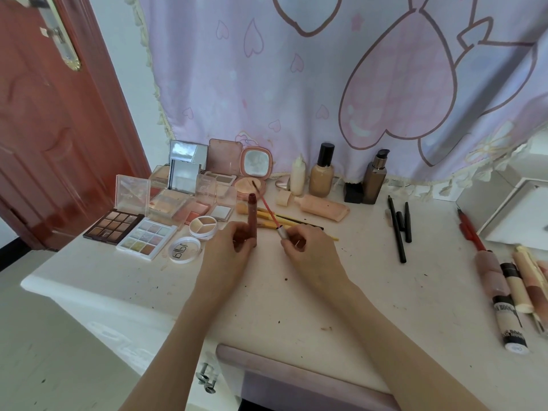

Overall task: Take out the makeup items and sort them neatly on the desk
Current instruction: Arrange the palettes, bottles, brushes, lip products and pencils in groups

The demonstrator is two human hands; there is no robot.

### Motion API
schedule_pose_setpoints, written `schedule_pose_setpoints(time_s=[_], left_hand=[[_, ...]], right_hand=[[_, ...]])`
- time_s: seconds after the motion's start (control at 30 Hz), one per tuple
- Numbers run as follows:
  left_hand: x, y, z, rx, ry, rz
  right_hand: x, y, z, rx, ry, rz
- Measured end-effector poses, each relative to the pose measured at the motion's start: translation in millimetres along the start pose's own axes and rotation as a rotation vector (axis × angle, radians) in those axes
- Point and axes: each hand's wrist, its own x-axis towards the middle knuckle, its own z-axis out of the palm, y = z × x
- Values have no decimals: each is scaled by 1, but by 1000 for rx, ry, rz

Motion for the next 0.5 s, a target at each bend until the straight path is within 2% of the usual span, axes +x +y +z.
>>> schedule_pose_setpoints(time_s=[0.5], left_hand=[[-11, 0, -5, 42, 13, 0]], right_hand=[[2, 13, -15, -192, -87, -102]])
